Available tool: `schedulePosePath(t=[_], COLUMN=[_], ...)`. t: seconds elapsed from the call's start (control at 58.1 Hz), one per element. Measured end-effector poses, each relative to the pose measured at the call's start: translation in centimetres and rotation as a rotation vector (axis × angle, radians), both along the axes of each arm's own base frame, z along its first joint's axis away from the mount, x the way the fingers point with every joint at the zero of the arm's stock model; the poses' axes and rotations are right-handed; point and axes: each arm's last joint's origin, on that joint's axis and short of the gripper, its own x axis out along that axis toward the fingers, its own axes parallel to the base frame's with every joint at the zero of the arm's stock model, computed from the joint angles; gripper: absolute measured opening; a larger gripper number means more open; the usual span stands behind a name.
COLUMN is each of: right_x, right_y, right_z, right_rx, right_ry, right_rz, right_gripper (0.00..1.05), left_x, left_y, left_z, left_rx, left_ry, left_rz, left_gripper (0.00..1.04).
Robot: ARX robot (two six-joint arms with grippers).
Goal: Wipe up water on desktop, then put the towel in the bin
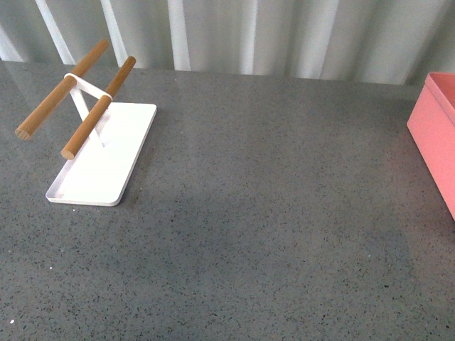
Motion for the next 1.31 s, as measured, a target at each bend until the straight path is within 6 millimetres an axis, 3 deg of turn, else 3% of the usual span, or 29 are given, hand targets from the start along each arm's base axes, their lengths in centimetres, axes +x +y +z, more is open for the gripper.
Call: schedulePosePath(t=[0.207,0.637,0.843,0.929,1.084,1.308], right_x=[0.0,0.7,0.6,0.6,0.6,0.6], right_y=[-1.0,-3.1,-3.2,-3.2,-3.2,-3.2], right_z=[-1.6,-2.9,-2.9,-2.9,-2.9,-2.9], right_rx=[0.024,0.045,0.049,0.050,0.049,0.050], right_ry=[0.029,0.054,0.054,0.053,0.053,0.053], right_rz=[-0.027,-0.081,-0.094,-0.094,-0.096,-0.096], right_gripper=[0.09,0.07,0.49,0.61,0.98,0.98], left_x=[0.0,0.0,0.0,0.0,0.0,0.0], left_y=[0.0,0.0,0.0,0.0,0.0,0.0], left_z=[0.0,0.0,0.0,0.0,0.0,0.0], left_rx=[0.000,0.000,0.000,0.000,0.000,0.000], left_ry=[0.000,0.000,0.000,0.000,0.000,0.000], left_rz=[0.000,0.000,0.000,0.000,0.000,0.000], left_gripper=[0.98,0.98,0.98,0.98,0.98,0.98])
